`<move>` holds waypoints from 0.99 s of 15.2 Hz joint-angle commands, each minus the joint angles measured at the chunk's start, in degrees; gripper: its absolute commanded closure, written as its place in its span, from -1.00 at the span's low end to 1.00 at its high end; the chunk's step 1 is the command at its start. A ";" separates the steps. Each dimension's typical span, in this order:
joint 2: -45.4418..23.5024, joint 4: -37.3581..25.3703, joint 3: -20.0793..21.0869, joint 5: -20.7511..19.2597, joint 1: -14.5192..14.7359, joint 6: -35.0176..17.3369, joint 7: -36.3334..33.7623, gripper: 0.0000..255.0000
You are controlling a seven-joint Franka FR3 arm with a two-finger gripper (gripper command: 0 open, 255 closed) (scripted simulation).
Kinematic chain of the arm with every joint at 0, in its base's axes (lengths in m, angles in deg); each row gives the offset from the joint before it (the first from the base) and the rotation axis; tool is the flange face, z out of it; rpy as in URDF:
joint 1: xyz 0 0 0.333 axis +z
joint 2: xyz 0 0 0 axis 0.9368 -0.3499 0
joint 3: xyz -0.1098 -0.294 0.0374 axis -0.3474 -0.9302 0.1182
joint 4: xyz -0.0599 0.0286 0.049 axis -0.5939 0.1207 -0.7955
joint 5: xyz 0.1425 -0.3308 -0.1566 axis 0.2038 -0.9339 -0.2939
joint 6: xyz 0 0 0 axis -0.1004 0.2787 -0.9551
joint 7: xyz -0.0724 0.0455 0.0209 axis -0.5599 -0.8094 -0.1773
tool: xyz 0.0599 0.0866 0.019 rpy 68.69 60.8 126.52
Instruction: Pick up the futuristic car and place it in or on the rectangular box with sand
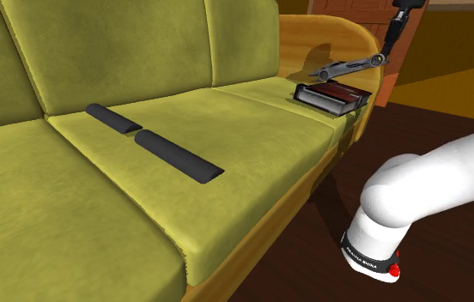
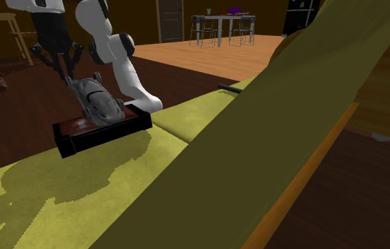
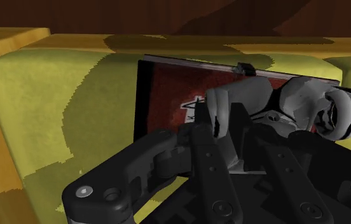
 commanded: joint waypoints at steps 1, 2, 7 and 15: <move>1.15 2.31 -0.28 -0.51 -0.31 -1.30 0.09 1.00; 1.73 3.55 -0.28 -0.66 -0.46 -1.97 -0.07 1.00; 4.41 9.45 -0.39 -1.44 -1.21 -5.23 -0.79 1.00; 7.85 17.50 -0.97 -2.69 -2.25 -9.90 -1.65 1.00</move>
